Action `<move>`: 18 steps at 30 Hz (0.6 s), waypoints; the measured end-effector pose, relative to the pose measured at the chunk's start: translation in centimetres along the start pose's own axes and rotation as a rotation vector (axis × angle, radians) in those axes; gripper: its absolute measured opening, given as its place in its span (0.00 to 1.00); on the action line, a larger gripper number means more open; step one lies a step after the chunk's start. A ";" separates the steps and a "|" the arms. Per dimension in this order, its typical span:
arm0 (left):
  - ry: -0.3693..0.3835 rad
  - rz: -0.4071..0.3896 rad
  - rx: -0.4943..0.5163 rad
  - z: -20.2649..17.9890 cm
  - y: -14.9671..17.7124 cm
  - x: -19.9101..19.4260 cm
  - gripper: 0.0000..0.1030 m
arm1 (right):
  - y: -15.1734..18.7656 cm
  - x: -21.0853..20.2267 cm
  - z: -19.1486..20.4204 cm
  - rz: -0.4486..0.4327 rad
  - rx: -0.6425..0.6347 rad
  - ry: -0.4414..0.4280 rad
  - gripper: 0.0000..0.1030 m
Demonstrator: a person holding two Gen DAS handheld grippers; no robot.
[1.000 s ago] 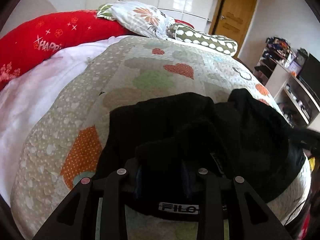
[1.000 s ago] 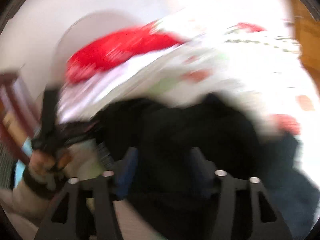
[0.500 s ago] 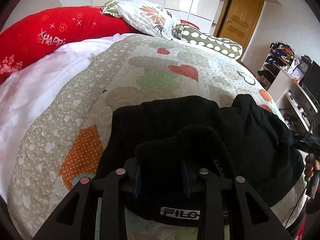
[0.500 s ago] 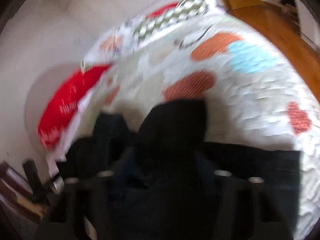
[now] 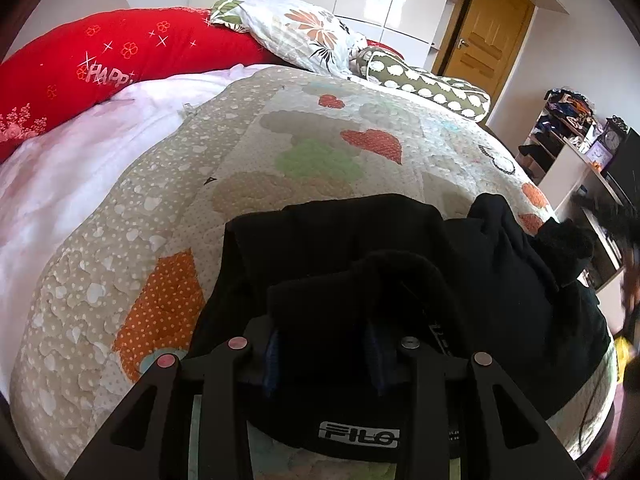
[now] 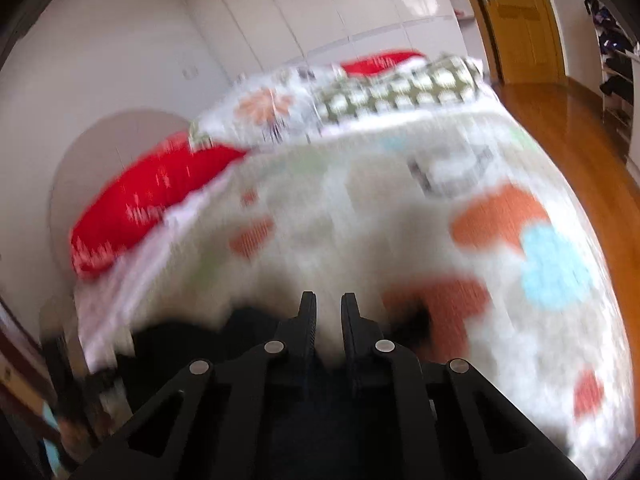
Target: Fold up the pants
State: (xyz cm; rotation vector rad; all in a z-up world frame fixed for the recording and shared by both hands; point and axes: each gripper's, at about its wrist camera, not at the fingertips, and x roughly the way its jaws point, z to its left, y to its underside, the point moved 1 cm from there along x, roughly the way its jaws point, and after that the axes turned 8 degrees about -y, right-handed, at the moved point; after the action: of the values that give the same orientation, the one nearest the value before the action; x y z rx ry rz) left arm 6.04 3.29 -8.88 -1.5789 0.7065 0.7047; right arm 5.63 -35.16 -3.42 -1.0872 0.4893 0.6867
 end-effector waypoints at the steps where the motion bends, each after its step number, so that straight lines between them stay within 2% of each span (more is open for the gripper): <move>1: -0.003 0.003 -0.001 0.0 0.0 0.0 0.33 | -1.3 1.1 0.3 -0.011 0.009 -0.034 0.17; 2: -0.004 0.004 -0.001 -0.1 -0.1 -0.1 0.33 | -2.1 2.0 0.6 0.002 0.016 -0.045 0.20; 3: -0.007 0.005 -0.001 -0.1 -0.1 -0.1 0.33 | -2.8 2.9 0.9 0.031 0.021 -0.033 0.32; 4: -0.007 0.005 0.000 -0.1 -0.1 -0.1 0.33 | -3.1 3.2 1.3 0.060 0.016 -0.024 0.38; 5: -0.006 0.003 0.001 -0.1 0.0 -0.2 0.33 | -2.9 2.5 1.8 0.061 -0.006 -0.029 0.46; 6: -0.003 0.001 0.002 -0.1 0.0 -0.2 0.33 | -2.5 1.5 1.9 0.040 -0.024 -0.033 0.60; 8: 0.009 0.000 -0.003 0.1 0.1 -0.1 0.33 | -0.6 -1.1 1.0 0.004 -0.027 0.011 0.81; 11: 0.016 -0.002 -0.005 0.4 0.2 0.0 0.34 | 4.0 -3.9 -2.3 0.085 0.046 0.114 0.81; 13: 0.015 -0.004 0.000 0.4 0.2 0.0 0.34 | 6.5 -4.8 -3.8 0.132 0.107 0.129 0.81; 14: 0.014 -0.005 0.000 0.3 0.2 0.0 0.34 | 7.6 -5.2 -4.3 0.142 0.142 0.104 0.81; 18: 0.012 -0.004 -0.005 0.3 0.2 0.0 0.35 | 11.4 -5.7 -4.4 0.155 0.261 -0.099 0.81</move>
State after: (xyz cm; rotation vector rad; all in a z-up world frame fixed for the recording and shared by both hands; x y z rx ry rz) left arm 5.87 3.59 -9.08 -1.5899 0.7105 0.6949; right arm -6.64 -37.34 -8.63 -0.7722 0.5654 0.7850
